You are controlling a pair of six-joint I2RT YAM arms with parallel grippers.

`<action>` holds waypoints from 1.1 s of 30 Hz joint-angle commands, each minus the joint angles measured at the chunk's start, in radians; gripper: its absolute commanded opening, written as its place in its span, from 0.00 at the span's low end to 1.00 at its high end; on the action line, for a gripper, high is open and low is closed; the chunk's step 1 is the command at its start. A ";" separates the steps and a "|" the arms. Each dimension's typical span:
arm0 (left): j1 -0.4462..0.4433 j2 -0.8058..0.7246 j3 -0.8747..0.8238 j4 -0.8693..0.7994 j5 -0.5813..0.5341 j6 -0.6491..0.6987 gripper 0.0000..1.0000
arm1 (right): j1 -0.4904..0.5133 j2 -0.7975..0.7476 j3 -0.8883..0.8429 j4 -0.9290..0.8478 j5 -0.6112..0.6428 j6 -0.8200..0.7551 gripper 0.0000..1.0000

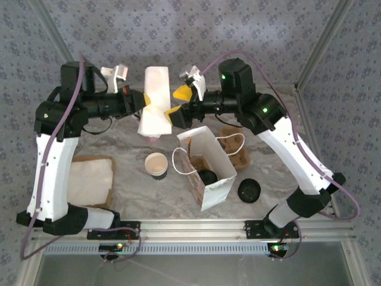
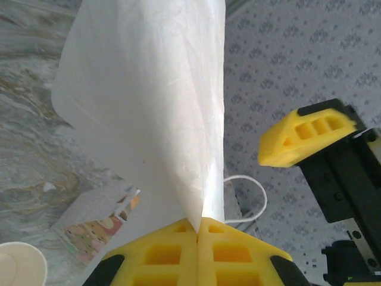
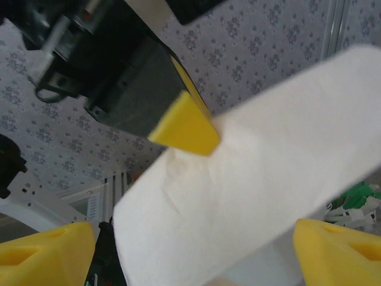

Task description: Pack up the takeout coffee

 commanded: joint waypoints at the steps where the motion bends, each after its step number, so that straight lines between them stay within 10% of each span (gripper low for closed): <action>1: -0.046 0.020 0.047 -0.030 0.012 0.018 0.00 | 0.000 -0.025 -0.009 0.038 -0.017 -0.059 0.87; 18: -0.139 0.044 0.098 0.131 0.177 -0.035 0.00 | 0.010 0.032 0.019 -0.106 -0.099 -0.143 0.70; 27: -0.139 0.054 0.068 0.196 0.191 -0.055 0.00 | 0.020 0.014 0.020 -0.095 -0.118 -0.115 0.28; 33: -0.139 0.032 0.055 0.199 0.081 -0.028 0.73 | 0.040 -0.023 0.019 -0.142 0.027 -0.070 0.00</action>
